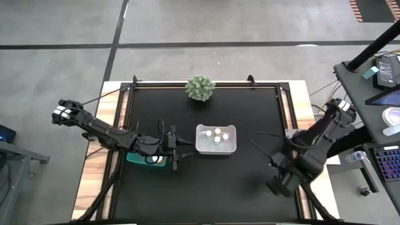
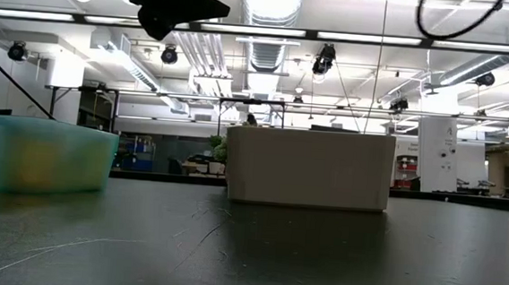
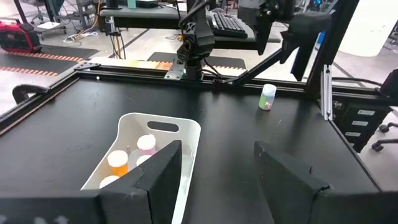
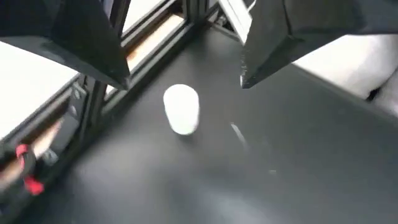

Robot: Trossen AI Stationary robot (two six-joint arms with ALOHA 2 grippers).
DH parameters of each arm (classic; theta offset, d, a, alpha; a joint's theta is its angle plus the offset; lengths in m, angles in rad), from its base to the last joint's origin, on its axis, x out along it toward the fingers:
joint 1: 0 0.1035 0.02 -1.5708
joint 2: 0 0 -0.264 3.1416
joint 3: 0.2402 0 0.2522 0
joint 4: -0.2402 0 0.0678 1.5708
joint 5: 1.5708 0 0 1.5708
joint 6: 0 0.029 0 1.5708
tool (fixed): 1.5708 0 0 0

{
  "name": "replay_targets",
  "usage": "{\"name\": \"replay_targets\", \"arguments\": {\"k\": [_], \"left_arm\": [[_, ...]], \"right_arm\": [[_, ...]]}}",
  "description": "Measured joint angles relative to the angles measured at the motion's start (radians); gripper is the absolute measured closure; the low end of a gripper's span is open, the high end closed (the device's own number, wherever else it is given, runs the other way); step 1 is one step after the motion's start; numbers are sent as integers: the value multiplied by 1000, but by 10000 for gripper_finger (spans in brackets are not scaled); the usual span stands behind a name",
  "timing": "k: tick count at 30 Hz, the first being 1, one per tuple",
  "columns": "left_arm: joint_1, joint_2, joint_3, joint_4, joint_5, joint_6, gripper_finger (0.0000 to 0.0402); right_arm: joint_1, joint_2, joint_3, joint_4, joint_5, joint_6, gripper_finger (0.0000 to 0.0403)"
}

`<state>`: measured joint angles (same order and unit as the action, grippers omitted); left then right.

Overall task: Pick and place medicine bottles into bin by pill shape (circle, oval)
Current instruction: Put the white capsule bottle into the blue bin

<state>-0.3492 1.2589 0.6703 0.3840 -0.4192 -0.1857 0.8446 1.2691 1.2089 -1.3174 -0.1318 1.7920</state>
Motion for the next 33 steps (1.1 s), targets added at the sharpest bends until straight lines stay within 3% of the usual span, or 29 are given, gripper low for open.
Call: {"name": "replay_targets", "arguments": {"k": [5,14,18,23,27,33], "left_arm": [[0,0,-1,-4,0,13,217],[-1,-1,-1,-3,0,36,217],[-1,-1,-1,-3,0,37,217],[-1,-1,-1,-2,-1,37,217],[-1,-1,-1,-2,-1,37,217],[0,-1,-1,0,-1,37,217]], "right_arm": [[83,0,-109,123,2,152,81],[103,-17,-326,314,-49,173,82],[103,-18,-393,440,-61,164,86],[115,-7,-432,480,-109,160,95],[119,-6,-432,485,-107,161,120],[120,-6,-432,490,-93,165,202]]}}
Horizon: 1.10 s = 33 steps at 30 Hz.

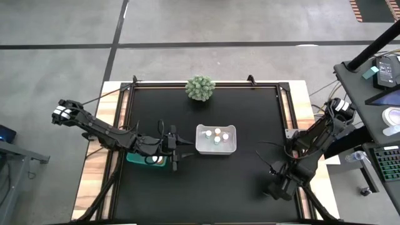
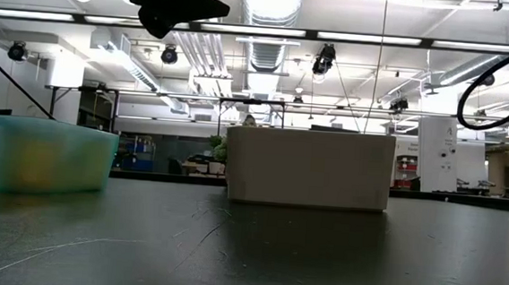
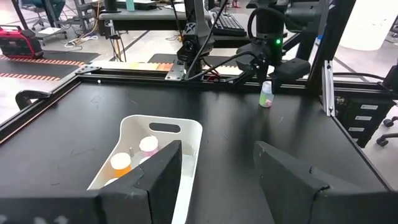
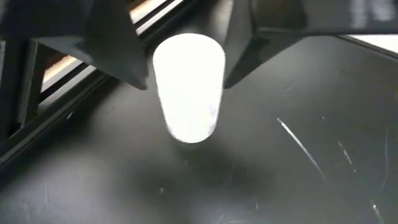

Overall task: Pick and place medicine bottles into bin by pill shape (circle, oval)
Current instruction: Put the white capsule bottle into the blue bin

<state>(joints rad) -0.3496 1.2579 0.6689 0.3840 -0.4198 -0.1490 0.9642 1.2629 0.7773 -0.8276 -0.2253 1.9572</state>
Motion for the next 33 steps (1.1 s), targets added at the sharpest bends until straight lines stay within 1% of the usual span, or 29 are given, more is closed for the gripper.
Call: {"name": "replay_targets", "arguments": {"k": [4,6,10,13,15,18,21,25,29,33], "left_arm": [[0,0,-3,0,0,1,217],[0,0,-3,0,0,3,217],[0,0,-2,1,0,3,217],[1,0,-2,1,0,3,217],[1,0,-2,1,0,3,217],[1,0,0,7,0,1,217],[-1,0,-3,29,0,-24,217],[-17,3,-5,27,-1,-81,217],[-58,17,-6,29,0,-106,217],[-81,42,-6,80,-5,-133,217]], "right_arm": [[0,0,0,7,-1,-10,260],[-2,0,5,4,0,-25,277],[-19,-7,53,-6,16,-45,277],[-56,-11,120,-88,28,-87,274],[-90,-11,172,-148,64,-142,263],[-159,-12,251,-206,153,-291,254],[-254,-12,322,-214,208,-494,259],[-400,-2,423,-214,197,-789,270],[-538,16,514,-208,179,-1056,268],[-657,63,590,-207,164,-1328,267]]}}
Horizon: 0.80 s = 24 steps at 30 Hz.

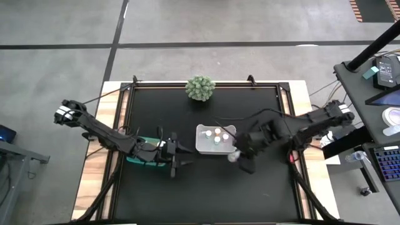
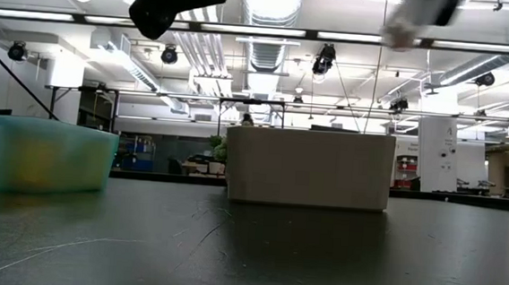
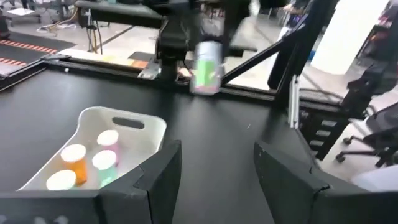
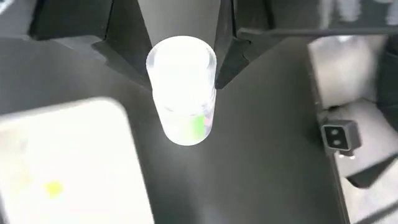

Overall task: Pick and place medicine bottles into bin by pill shape (circle, oval)
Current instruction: Put the white capsule bottle into the blue bin

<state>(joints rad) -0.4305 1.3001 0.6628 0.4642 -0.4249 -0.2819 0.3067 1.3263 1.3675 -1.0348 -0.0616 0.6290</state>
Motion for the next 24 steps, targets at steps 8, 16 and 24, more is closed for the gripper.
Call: {"name": "replay_targets", "arguments": {"k": [8,16,24], "left_arm": [[-24,49,0,93,0,-35,217],[-42,53,0,78,1,-79,217],[-41,31,3,68,1,-80,217]], "right_arm": [[-120,118,106,56,39,-458,266],[-131,218,101,226,26,-651,266],[-131,375,165,260,-103,-737,266]]}}
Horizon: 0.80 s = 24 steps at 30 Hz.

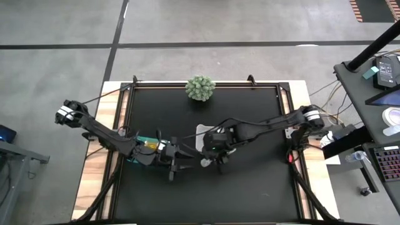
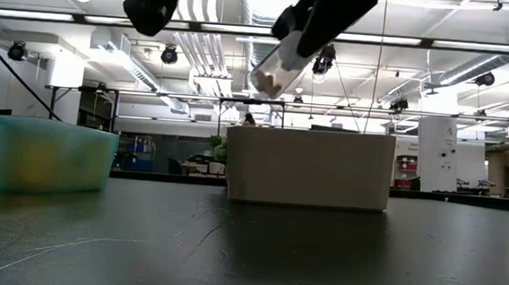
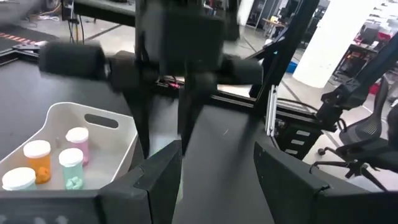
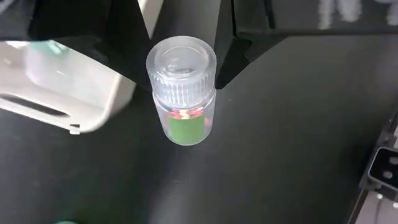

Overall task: Pick and place medicine bottles into bin by pill shape (circle, oval)
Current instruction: Put the white capsule bottle into the blue bin

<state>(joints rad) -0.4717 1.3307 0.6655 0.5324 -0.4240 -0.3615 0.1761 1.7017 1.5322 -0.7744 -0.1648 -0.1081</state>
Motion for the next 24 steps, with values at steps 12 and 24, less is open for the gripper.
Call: {"name": "replay_targets", "arguments": {"k": [12,24], "left_arm": [[-2,-198,-4,-244,-1,-1,217],[-2,-256,-18,-281,-4,2,217]], "right_arm": [[0,188,172,-100,-25,-65,266],[3,354,363,-247,33,-72,266]]}}
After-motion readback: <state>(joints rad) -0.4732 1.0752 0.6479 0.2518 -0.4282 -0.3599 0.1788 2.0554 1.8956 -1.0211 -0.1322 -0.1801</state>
